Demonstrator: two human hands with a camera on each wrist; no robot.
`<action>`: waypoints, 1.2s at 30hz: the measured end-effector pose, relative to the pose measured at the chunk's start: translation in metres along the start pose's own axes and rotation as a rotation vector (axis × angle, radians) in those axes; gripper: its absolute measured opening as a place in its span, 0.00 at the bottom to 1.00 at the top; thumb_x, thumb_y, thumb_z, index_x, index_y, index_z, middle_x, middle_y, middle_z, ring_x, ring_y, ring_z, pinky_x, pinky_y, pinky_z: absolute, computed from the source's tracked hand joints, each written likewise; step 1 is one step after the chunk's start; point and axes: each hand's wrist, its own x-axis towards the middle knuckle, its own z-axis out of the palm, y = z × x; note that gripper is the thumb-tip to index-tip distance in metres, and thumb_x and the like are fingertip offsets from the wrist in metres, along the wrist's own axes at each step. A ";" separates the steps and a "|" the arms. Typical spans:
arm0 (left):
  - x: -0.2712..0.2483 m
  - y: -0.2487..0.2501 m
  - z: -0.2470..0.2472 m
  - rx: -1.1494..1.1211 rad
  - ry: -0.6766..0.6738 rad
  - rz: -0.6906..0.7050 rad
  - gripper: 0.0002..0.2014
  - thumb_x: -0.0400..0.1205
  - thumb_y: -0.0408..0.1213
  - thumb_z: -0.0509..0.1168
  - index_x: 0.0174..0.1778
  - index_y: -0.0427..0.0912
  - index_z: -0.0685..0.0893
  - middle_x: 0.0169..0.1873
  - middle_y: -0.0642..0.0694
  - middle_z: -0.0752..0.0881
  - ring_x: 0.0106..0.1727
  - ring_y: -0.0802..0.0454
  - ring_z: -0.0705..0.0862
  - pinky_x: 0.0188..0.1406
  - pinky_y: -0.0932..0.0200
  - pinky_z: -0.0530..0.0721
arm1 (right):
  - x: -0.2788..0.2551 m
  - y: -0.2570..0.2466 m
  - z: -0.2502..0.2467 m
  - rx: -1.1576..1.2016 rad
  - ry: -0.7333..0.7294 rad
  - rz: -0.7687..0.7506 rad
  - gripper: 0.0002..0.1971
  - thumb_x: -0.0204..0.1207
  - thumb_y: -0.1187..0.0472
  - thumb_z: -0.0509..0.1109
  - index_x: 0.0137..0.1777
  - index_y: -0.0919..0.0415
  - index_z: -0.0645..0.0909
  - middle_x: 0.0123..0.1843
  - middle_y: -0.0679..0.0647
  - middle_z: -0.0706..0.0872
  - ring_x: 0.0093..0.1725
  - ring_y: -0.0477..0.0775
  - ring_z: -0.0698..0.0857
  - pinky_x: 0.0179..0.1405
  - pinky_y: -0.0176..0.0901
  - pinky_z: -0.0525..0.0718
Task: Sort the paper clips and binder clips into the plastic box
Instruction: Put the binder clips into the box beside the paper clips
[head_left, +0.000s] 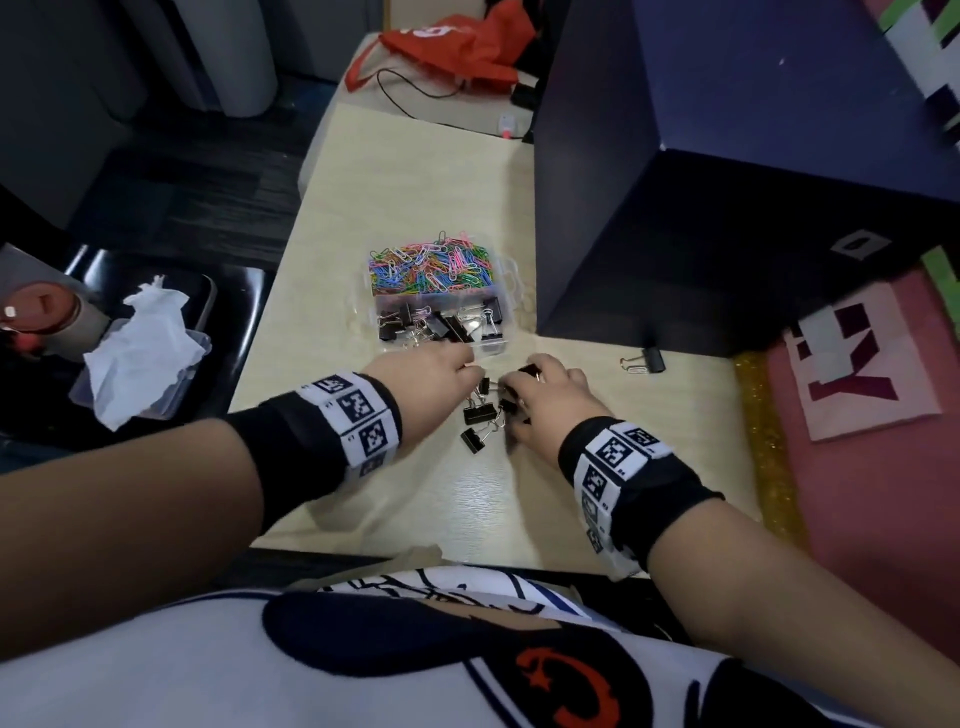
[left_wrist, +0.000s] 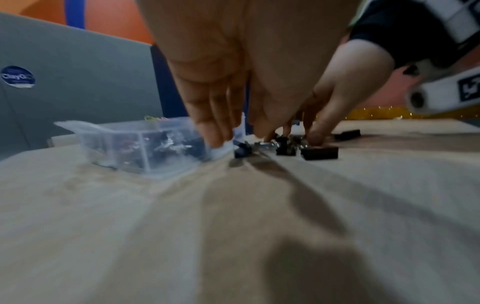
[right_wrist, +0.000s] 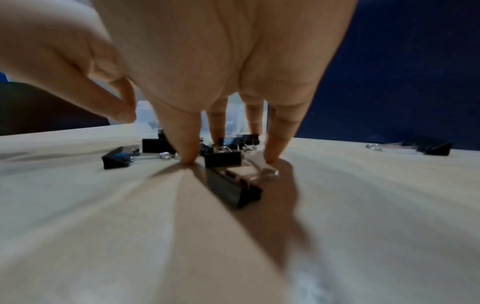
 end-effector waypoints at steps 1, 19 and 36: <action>0.002 0.001 0.006 0.000 -0.031 -0.007 0.25 0.74 0.34 0.71 0.67 0.45 0.72 0.62 0.46 0.75 0.56 0.44 0.80 0.48 0.47 0.87 | -0.001 0.000 0.003 0.008 0.034 -0.005 0.25 0.77 0.56 0.66 0.74 0.46 0.69 0.77 0.55 0.61 0.70 0.63 0.65 0.67 0.50 0.71; -0.011 -0.008 -0.020 -0.199 0.067 -0.166 0.19 0.77 0.41 0.64 0.64 0.43 0.74 0.58 0.42 0.77 0.56 0.41 0.81 0.50 0.48 0.83 | 0.010 -0.006 -0.014 0.255 0.167 0.085 0.05 0.72 0.58 0.72 0.46 0.57 0.81 0.60 0.52 0.70 0.51 0.51 0.77 0.53 0.36 0.74; -0.002 0.019 -0.012 0.007 -0.220 0.140 0.19 0.79 0.44 0.61 0.67 0.50 0.74 0.59 0.47 0.76 0.58 0.44 0.78 0.53 0.46 0.82 | 0.008 0.003 0.000 0.138 0.063 0.090 0.16 0.78 0.54 0.67 0.65 0.52 0.74 0.63 0.55 0.69 0.64 0.59 0.71 0.60 0.49 0.75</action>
